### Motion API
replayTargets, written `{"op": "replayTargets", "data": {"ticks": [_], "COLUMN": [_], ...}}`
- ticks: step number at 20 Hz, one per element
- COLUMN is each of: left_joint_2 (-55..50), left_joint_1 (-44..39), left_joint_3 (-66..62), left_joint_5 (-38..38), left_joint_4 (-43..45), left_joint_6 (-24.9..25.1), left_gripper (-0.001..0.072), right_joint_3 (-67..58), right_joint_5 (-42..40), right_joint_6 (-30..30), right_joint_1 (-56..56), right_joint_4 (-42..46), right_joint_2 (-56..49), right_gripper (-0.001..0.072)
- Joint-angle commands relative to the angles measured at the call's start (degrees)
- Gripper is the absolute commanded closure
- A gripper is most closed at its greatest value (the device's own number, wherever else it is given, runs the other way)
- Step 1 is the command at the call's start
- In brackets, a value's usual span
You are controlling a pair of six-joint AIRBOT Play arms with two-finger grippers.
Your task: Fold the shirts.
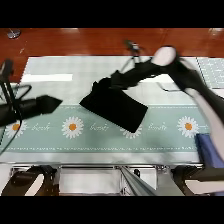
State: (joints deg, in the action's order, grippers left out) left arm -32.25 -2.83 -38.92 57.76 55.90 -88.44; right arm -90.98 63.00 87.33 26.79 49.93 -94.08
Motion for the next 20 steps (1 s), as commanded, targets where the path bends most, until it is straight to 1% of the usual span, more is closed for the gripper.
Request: {"op": "replayTargets", "data": {"ticks": [1, 2, 3, 4, 6, 7, 9, 10, 11, 12, 13, 14, 15, 16, 17, 18, 19, 20], "left_joint_2": [5.6, 5.0, 4.3, 3.5, 2.0, 1.3, 0.5, 0.5, 0.5, 0.5, 0.5, 0.4, 0.5, 0.5, 0.5, 0.4, 0.5, 0.4], "left_joint_1": [0.7, 0.7, 0.7, 0.7, 0.7, 0.7, 0.7, 0.7, 0.7, 0.7, 0.7, 0.7, 0.7, 0.7, 0.7, 0.7, 0.7, 0.7], "left_joint_3": [8.7, 9.2, 9.3, 9.3, 9.3, 9.3, 9.3, 9.3, 9.3, 9.3, 9.3, 9.4, 9.5, 9.8, 10.2, 10.7, 11.4, 12.1], "left_joint_5": [-1.9, -2.6, -3.4, -4.4, -5.7, -5.9, -5.9, -5.9, -5.7, -5.7, -5.7, -5.7, -5.7, -5.7, -5.7, -5.7, -5.7, -5.7], "left_joint_4": [-2.2, -2.2, -2.2, -2.2, -2.2, -2.2, -2.2, -2.2, -2.1, -2.1, -2.1, -2.1, -2.2, -2.2, -2.2, -2.2, -2.2, -2.2], "left_joint_6": [-1.0, -0.8, -0.8, -0.8, -0.7, -0.5, 1.0, 1.7, 2.3, 2.3, 2.3, 2.3, 2.3, 2.3, 2.3, 2.3, 2.3, 2.2], "left_gripper": [0.0676, 0.0676, 0.0677, 0.0676, 0.0676, 0.0676, 0.0676, 0.0676, 0.0676, 0.0676, 0.0676, 0.0676, 0.0676, 0.0676, 0.0676, 0.0676, 0.0676, 0.0677], "right_joint_3": [-18.0, -21.2, -23.3, -24.5, -25.8, -25.8, -25.8, -25.7, -24.4, -21.6, -16.2, -8.8, 1.4, 12.2, 24.4, 35.3, 45.6, 52.8], "right_joint_5": [0.6, 1.5, 2.8, 4.0, 8.2, 12.4, 24.3, 29.0, 32.4, 34.0, 33.0, 29.5, 22.9, 15.5, 6.6, -2.4, -12.0, -18.8], "right_joint_6": [3.7, 4.7, 4.5, 3.8, 4.0, 4.0, 2.1, 0.6, 0.5, 0.5, 0.5, 0.7, 2.4, 5.0, 9.0, 12.6, 13.9, 12.3], "right_joint_1": [4.4, 4.8, 4.8, 4.1, 0.4, -2.8, -9.8, -13.1, -16.2, -18.6, -20.6, -22.1, -23.4, -24.2, -24.2, -23.6, -22.4, -20.9], "right_joint_4": [-1.1, -2.9, -6.0, -7.4, -7.6, -7.8, -6.0, -2.6, 4.1, 11.1, 18.0, 22.3, 23.9, 23.6, 21.9, 17.9, 9.7, 0.8], "right_joint_2": [-18.1, -21.1, -23.0, -23.6, -22.2, -20.3, -15.3, -12.3, -8.5, -4.3, 0.7, 5.7, 11.7, 17.1, 22.8, 27.1, 30.4, 31.6], "right_gripper": [0.0647, 0.038, 0.0067, 0.0083, 0.0083, 0.0084, 0.0084, 0.0084, 0.0083, 0.0084, 0.0083, 0.0083, 0.0084, 0.0083, 0.0083, 0.0083, 0.0084, 0.0084]}}
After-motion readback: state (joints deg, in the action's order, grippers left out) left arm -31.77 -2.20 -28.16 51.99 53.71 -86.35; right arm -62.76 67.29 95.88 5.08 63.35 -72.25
